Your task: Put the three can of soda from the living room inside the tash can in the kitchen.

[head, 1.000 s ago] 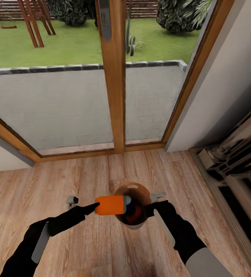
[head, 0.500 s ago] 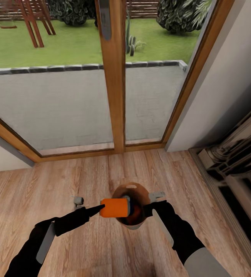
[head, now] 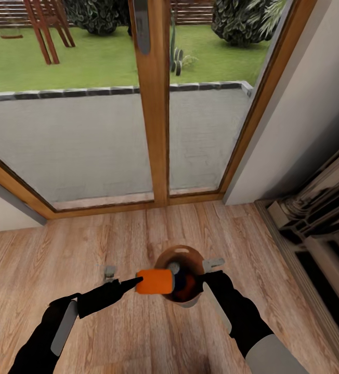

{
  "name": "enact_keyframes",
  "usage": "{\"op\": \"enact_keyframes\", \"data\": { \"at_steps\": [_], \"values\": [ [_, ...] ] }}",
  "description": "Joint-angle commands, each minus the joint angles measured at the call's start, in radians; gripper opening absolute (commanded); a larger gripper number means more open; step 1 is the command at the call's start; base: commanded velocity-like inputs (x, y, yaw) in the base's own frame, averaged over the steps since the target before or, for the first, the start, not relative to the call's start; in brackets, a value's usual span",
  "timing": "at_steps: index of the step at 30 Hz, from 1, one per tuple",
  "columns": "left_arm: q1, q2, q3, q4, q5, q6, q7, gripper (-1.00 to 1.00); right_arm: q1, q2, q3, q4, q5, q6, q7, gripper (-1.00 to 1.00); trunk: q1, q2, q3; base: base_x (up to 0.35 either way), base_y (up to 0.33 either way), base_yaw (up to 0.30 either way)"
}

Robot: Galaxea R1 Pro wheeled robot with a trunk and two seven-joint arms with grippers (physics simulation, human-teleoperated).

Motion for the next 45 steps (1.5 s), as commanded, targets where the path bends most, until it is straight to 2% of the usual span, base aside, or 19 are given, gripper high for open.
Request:
{"op": "enact_keyframes", "data": {
  "at_steps": [1, 2, 5, 10, 13, 18, 22, 30, 32, 33, 35, 38, 45],
  "values": [
    [0.000, -0.011, 0.000, 0.000, 0.003, 0.001, 0.031, -1.00, 0.000, 0.000, 0.001, 0.000, -0.011, -0.004, 0.000, -1.00, 0.000, 0.000, 0.000, 0.000, 0.000, 0.000],
    [0.000, -0.011, 0.000, 0.000, 0.003, 0.001, 0.031, -1.00, 0.000, 0.000, 0.001, 0.000, -0.011, -0.004, 0.000, -1.00, 0.000, 0.000, 0.000, 0.000, 0.000, 0.000],
    [0.000, -0.036, -0.005, 0.000, 0.003, -0.001, 0.075, -1.00, 0.000, 0.001, 0.001, 0.000, -0.011, -0.004, -0.001, -1.00, 0.000, 0.000, 0.000, 0.000, 0.000, 0.000],
    [0.000, -0.051, -0.029, 0.000, 0.002, -0.012, 0.126, -1.00, 0.000, 0.001, 0.008, 0.000, -0.011, -0.004, -0.001, -1.00, 0.000, 0.000, 0.000, 0.000, 0.000, 0.000],
    [0.000, -0.070, -0.052, 0.000, 0.002, -0.019, 0.165, -1.00, 0.000, 0.002, 0.056, 0.000, -0.011, -0.004, -0.002, -1.00, 0.000, 0.000, 0.000, 0.000, 0.000, 0.000],
    [0.000, -0.080, -0.063, 0.000, 0.001, -0.021, 0.187, -1.00, 0.000, 0.002, 0.076, 0.000, -0.012, -0.004, -0.002, -1.00, 0.000, 0.000, 0.000, 0.000, 0.000, 0.000],
    [0.000, -0.084, -0.066, 0.000, 0.001, -0.021, 0.216, -1.00, 0.000, 0.003, 0.080, 0.000, -0.012, -0.004, -0.003, -1.00, 0.000, 0.000, 0.000, 0.000, 0.000, 0.000],
    [0.000, -0.113, -0.067, -0.018, -0.001, -0.021, 0.261, -1.00, 0.000, 0.007, 0.083, 0.000, -0.013, -0.004, -0.003, -1.00, 0.000, 0.000, 0.000, 0.000, 0.000, 0.000],
    [0.000, -0.116, -0.068, -0.019, -0.016, -0.021, 0.264, -1.00, 0.000, 0.007, 0.083, 0.000, -0.013, -0.004, -0.003, -1.00, 0.000, 0.000, 0.000, 0.000, 0.000, 0.000],
    [0.000, -0.117, -0.068, -0.021, -0.055, -0.021, 0.265, -1.00, 0.000, 0.008, 0.083, 0.000, -0.013, -0.004, -0.003, -1.00, 0.000, 0.000, 0.000, 0.000, 0.000, 0.000],
    [0.000, -0.119, -0.068, -0.023, -0.077, -0.021, 0.266, -1.00, 0.000, 0.008, 0.084, 0.000, -0.013, -0.004, -0.003, -1.00, 0.000, 0.000, 0.000, 0.000, 0.000, 0.000],
    [0.000, -0.120, -0.068, -0.030, -0.095, -0.021, 0.266, -1.00, 0.000, 0.008, 0.087, 0.000, -0.013, -0.004, -0.002, -1.00, 0.000, 0.000, 0.000, 0.000, 0.000, 0.000],
    [0.000, -0.120, -0.068, -0.035, -0.108, -0.021, 0.268, -1.00, 0.000, 0.012, 0.089, 0.010, -0.013, -0.004, -0.002, -1.00, 0.000, 0.000, 0.000, 0.000, 0.000, 0.000]
  ]
}}
